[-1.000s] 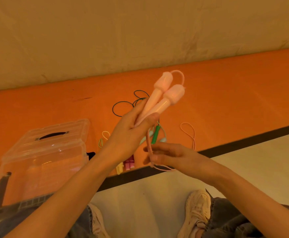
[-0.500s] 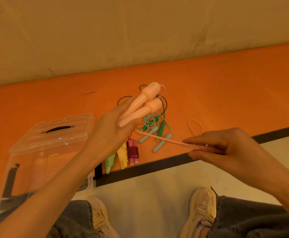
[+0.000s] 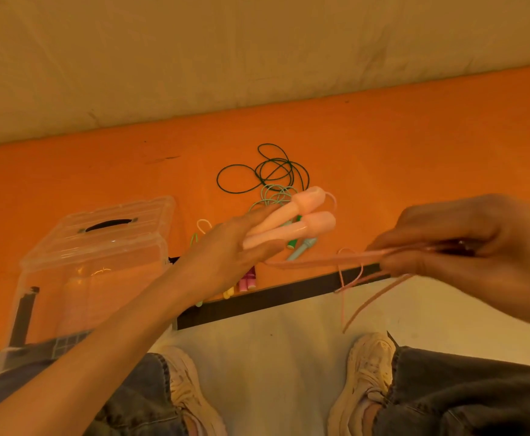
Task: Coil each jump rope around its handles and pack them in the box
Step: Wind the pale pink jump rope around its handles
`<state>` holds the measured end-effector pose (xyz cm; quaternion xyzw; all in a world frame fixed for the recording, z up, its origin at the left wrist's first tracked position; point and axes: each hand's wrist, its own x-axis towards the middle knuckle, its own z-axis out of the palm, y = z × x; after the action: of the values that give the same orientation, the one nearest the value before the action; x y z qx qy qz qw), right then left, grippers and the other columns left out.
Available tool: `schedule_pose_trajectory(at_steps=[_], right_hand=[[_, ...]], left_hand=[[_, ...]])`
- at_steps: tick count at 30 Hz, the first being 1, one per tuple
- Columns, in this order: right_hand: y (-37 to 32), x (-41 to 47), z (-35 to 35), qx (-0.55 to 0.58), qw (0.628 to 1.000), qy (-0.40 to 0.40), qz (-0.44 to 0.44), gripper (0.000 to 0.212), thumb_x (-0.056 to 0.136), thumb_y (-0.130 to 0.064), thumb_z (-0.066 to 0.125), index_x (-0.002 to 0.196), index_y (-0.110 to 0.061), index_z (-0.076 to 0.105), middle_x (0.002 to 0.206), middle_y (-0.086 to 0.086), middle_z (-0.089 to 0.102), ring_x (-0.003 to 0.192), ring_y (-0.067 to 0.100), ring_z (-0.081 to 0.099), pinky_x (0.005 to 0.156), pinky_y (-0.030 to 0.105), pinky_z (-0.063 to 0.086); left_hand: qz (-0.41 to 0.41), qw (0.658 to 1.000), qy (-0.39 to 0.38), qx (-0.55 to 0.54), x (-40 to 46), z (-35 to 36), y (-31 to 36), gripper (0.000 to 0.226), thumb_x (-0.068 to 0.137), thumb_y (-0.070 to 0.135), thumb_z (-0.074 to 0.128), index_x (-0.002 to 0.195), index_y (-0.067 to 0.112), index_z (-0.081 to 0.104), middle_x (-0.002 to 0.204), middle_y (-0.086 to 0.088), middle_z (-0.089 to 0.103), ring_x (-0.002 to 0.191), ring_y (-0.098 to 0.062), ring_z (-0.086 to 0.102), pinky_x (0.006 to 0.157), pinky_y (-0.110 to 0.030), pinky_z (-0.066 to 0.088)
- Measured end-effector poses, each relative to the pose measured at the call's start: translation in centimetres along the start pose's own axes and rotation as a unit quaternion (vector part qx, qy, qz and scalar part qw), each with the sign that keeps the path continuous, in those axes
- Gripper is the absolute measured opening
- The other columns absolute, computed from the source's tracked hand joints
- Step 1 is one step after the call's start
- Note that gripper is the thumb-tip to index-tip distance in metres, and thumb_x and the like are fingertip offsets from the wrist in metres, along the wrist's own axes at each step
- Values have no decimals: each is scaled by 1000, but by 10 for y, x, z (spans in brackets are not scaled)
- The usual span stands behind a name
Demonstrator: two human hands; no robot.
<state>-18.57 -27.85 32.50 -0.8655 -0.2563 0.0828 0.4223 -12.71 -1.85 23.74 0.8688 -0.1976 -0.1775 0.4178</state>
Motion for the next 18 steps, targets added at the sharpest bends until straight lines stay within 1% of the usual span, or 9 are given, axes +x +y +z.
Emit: schedule_pose_trajectory(at_steps=[3,7,9,11,12,13,15,16,18], right_hand=[[5,1,-3,-11,999,38,-2,21,84,-44,59,99,-39,72,80,-13,69,72,9,66,58,26,49],[3,1,0,-5,999,45,-14,20,85,-42,58,97,-37,73,80,-14,69,71,9,65,58,23,47],[-1,2,2,-15,998,50,-30,20,84,-39,59,100,-35,71,82,-15,69,73,7,65,59,21,47],[-4,4,3,-24,996,69,-45,21,84,-38,61,101,-31,70,84,-18,69,75,4,66,60,16,47],[-4,5,4,-20,995,87,-46,21,83,-38,62,100,-29,70,85,-18,70,76,3,66,62,14,47],[-3,7,4,-10,993,111,-41,21,81,-38,64,98,-27,71,85,-18,70,77,3,66,64,13,47],[-1,11,3,17,987,157,-23,22,78,-38,67,95,-25,71,86,-19,72,81,4,68,68,15,49],[0,13,3,28,984,176,-12,22,76,-38,67,94,-25,71,86,-19,72,82,5,68,70,18,52],[1,17,3,44,979,198,8,23,74,-37,67,92,-23,70,86,-15,72,81,6,70,74,25,56]], left_hand=[[11,998,-24,-55,0,-1,6,36,83,52,48,117,60,39,101,15,65,73,5,58,60,-13,43],[11,998,-32,-52,1,0,2,32,87,57,46,117,64,39,109,12,66,85,-7,62,71,-30,51],[5,998,-44,-34,1,1,-1,37,91,51,54,125,60,42,113,12,66,79,-5,63,67,-26,52],[4,998,-64,-5,0,4,0,44,94,40,55,133,53,42,121,15,63,68,4,59,58,-13,44],[7,997,-78,16,-1,6,0,44,95,39,54,135,51,41,127,18,60,74,9,57,63,-10,42],[13,995,-92,29,-2,8,-1,44,95,42,51,137,51,40,133,21,55,90,12,56,76,-12,45],[13,992,-119,28,-3,15,-1,49,92,51,43,140,49,38,139,21,50,120,3,51,101,-30,44],[11,991,-130,17,-4,18,1,50,90,56,39,140,48,39,139,21,50,124,0,49,105,-34,42],[12,990,-141,-14,-6,23,5,49,93,61,32,136,44,47,129,19,59,122,0,51,102,-29,42]])
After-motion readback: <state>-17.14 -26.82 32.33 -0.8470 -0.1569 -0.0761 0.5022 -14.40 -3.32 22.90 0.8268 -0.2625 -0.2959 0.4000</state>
